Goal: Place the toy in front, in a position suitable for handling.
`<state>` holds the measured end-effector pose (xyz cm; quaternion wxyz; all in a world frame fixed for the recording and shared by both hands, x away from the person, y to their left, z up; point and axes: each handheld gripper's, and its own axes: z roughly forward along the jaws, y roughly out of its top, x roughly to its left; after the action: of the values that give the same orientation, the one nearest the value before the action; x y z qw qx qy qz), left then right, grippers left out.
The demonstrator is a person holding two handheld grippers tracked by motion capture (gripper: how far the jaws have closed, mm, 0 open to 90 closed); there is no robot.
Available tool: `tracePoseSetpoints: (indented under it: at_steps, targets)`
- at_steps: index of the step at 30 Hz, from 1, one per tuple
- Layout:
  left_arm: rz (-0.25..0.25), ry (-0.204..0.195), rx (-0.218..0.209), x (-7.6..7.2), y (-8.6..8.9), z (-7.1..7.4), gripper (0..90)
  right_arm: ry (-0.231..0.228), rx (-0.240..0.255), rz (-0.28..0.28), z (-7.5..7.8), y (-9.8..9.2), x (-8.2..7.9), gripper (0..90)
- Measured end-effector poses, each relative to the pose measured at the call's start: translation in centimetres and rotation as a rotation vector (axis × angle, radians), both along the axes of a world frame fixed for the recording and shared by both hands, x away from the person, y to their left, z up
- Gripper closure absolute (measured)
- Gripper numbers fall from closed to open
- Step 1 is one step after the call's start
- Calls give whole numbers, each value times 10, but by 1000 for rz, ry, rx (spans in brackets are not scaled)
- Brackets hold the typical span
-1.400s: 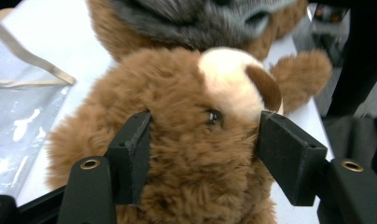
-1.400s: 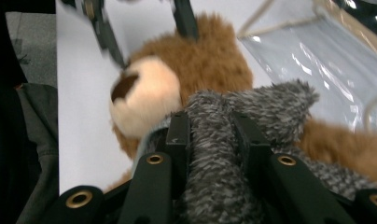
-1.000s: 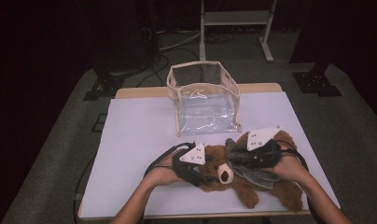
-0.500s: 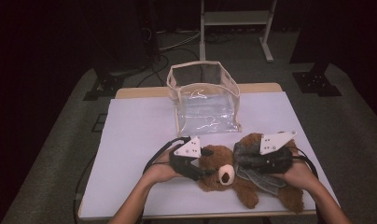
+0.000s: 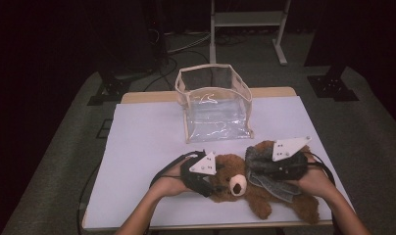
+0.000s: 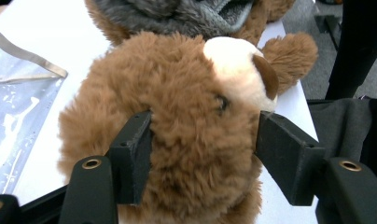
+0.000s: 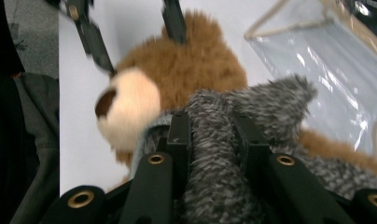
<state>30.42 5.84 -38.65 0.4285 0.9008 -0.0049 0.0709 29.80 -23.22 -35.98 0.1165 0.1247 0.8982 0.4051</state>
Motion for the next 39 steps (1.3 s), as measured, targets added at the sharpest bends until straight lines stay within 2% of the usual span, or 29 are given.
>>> tracePoseSetpoints:
  at_steps: [2,3,5,9,12,15,20,22,26,32,36,39]
  targets:
    - [-4,25,-13,1,-1,-1,384,24,41,-11,-4,-7,0,711]
    - [-2,30,-4,1,-3,-2,382,30,51,-14,-4,-8,-1,711]
    - [3,29,7,0,-8,-6,370,14,41,-12,-1,-2,-2,710]
    - [4,33,17,0,-8,-5,372,-17,38,45,8,22,-2,710]
    - [3,36,13,-2,-5,-6,373,-27,-5,67,6,31,-2,709]
    - [4,36,2,-2,-4,-8,372,-7,-11,43,2,17,0,709]
    - [8,31,5,-1,-5,-7,372,28,89,-23,5,-26,-2,708]
    - [8,24,6,0,-5,-4,370,48,104,-50,0,-35,0,709]
    - [24,13,-13,3,0,8,356,66,102,-51,-11,-32,-1,710]
    - [65,46,-61,13,7,17,283,78,106,-32,-17,-30,-8,711]
    - [96,93,-46,20,2,12,211,73,124,-22,-23,-32,-17,712]
    - [85,123,-18,20,-6,5,208,64,131,-20,-24,-33,-23,712]
